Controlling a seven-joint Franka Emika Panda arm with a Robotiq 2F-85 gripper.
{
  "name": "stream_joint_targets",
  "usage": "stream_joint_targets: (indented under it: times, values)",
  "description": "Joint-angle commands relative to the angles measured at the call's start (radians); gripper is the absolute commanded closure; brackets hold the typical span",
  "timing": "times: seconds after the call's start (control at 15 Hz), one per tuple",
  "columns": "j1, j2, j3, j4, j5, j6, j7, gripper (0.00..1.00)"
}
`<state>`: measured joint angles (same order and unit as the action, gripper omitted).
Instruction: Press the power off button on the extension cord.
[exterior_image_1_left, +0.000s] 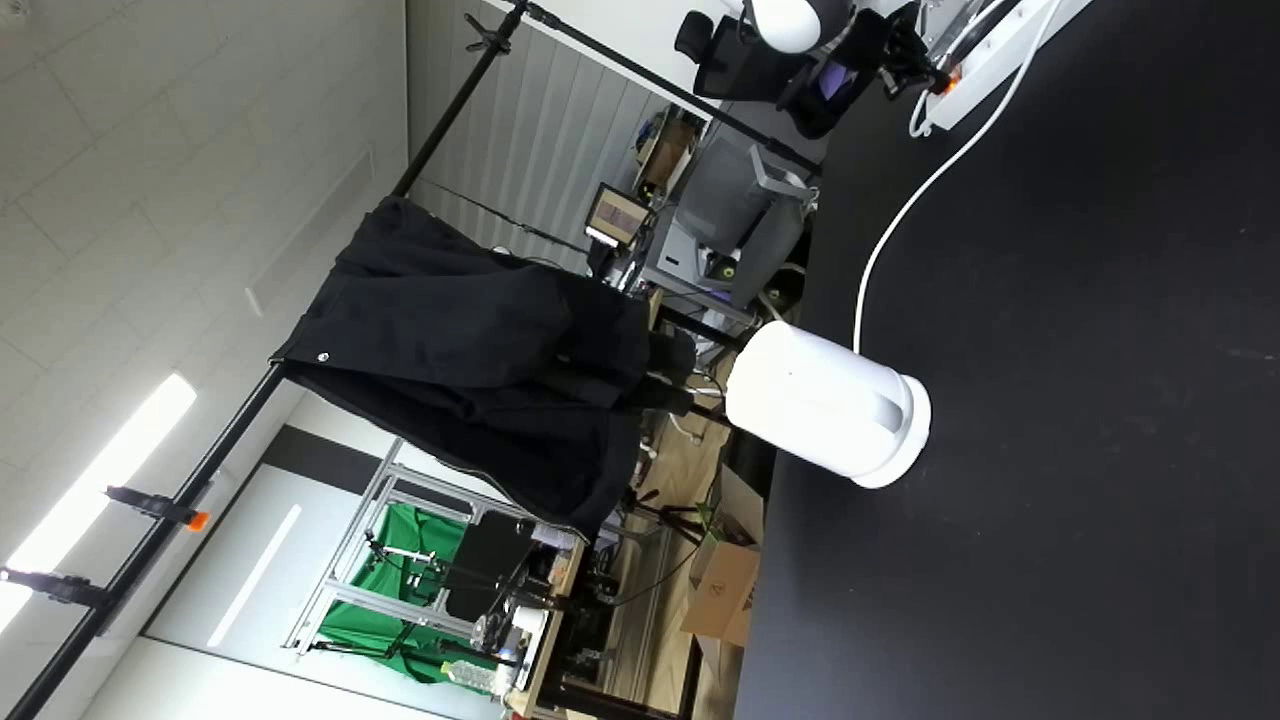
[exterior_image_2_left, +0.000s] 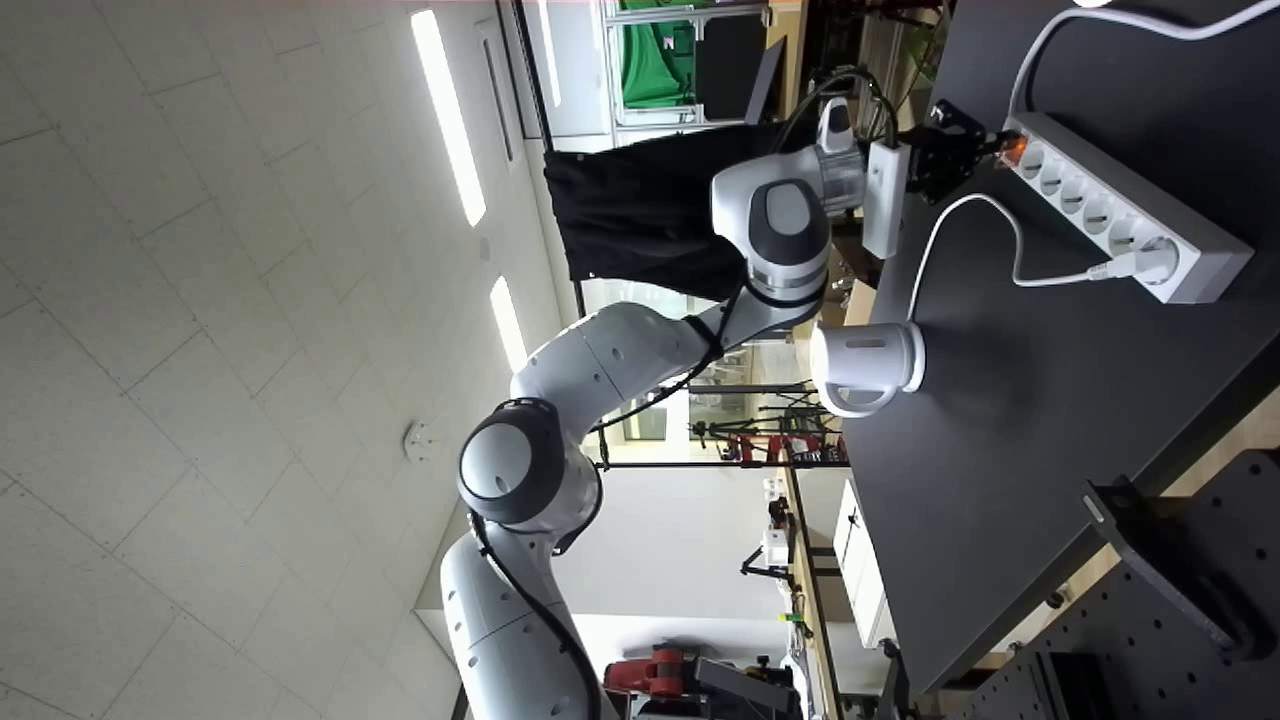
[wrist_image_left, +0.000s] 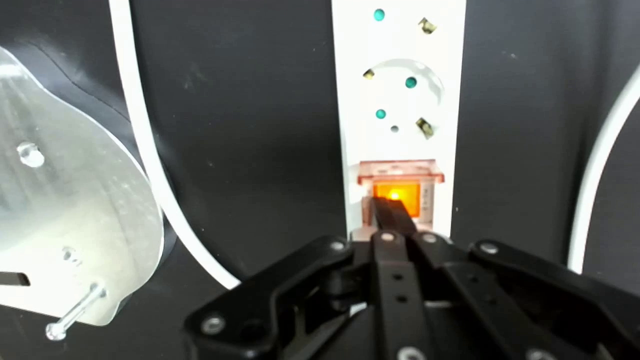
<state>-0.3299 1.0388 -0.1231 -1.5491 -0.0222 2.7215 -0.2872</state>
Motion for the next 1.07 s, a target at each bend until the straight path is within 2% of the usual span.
stream_joint_targets:
  times: [0.0, 0.27, 0.67, 0.73, 1.0]
  values:
    - [0.001, 0.040, -0.002, -0.047, 0.022, -0.035, 0.097, 1.00]
    - [0.011, 0.041, -0.014, -0.050, 0.047, -0.025, 0.174, 1.00]
    - [0.019, 0.043, -0.027, -0.053, 0.062, -0.005, 0.214, 1.00]
    - [-0.033, 0.086, -0.019, 0.091, 0.059, -0.110, 0.172, 1.00]
    - [-0.030, 0.076, -0.046, 0.133, 0.041, -0.251, 0.171, 1.00]
